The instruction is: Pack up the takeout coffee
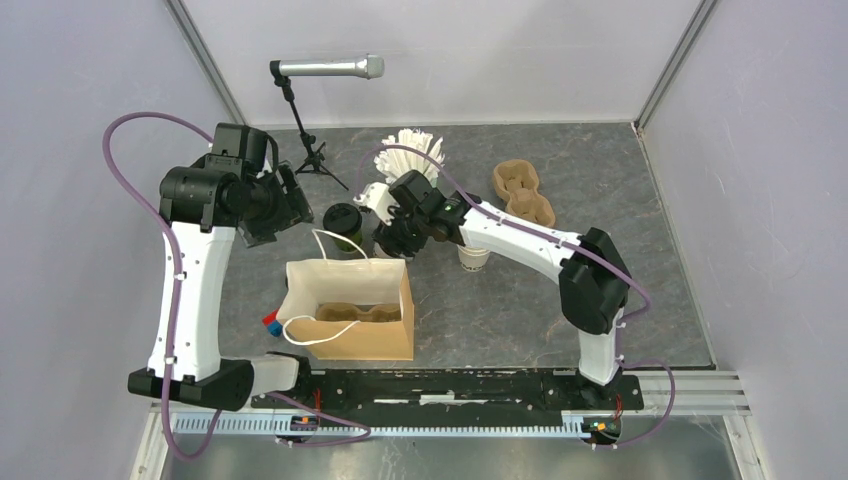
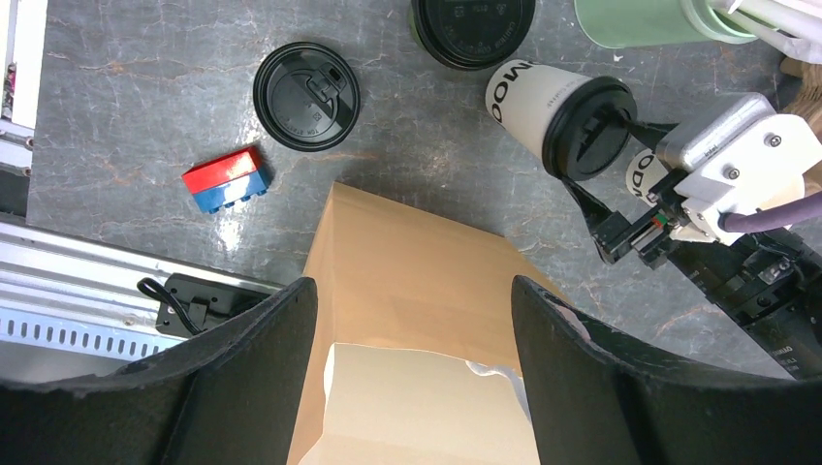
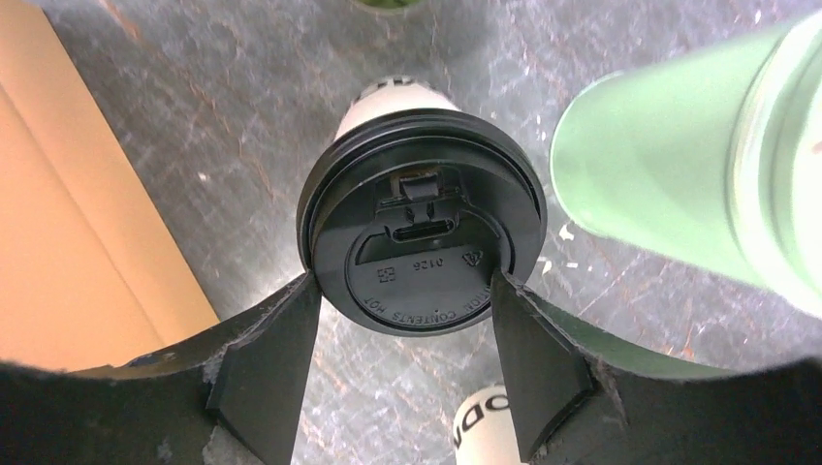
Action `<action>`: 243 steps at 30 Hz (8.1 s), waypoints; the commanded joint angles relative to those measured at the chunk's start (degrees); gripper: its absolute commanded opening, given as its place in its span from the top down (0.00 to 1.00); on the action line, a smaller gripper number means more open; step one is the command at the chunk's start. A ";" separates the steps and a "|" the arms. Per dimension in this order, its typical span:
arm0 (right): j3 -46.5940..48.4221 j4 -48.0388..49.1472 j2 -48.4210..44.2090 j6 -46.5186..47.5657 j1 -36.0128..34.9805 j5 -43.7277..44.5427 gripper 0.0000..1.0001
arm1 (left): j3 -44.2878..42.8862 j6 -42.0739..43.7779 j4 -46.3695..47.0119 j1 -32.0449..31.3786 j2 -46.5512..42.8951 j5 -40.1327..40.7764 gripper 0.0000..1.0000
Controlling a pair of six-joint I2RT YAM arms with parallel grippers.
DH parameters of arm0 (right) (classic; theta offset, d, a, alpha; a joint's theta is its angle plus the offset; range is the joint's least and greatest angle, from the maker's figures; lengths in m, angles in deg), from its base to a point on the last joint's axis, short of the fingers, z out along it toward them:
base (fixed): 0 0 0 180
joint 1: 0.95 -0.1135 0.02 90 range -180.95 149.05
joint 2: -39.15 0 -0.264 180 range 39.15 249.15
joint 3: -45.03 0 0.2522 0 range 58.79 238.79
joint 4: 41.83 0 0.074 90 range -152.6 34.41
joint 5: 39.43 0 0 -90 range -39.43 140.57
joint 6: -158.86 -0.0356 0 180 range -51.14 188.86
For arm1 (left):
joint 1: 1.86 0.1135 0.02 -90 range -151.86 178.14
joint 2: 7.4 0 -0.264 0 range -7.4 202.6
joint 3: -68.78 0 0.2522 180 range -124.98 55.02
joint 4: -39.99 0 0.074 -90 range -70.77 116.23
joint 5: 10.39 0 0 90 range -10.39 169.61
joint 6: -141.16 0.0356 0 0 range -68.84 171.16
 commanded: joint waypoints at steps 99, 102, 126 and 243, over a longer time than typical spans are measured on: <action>1.72 -9.24 -11.54 -8.13 8.69 -8.09 0.34 | -6.19 -1.07 11.83 0.27 -4.88 -6.13 0.27; 2.08 -11.59 -14.10 -11.43 9.67 -7.63 0.34 | -5.02 1.45 15.44 0.27 -5.08 -9.38 0.30; 5.93 -37.36 -31.53 -35.34 17.96 -32.19 0.31 | 28.56 52.82 59.87 -32.74 -22.91 -29.85 0.18; -2.43 -14.25 -45.96 10.09 19.66 -38.11 0.02 | 27.74 62.41 60.31 -35.50 -11.15 -34.12 0.26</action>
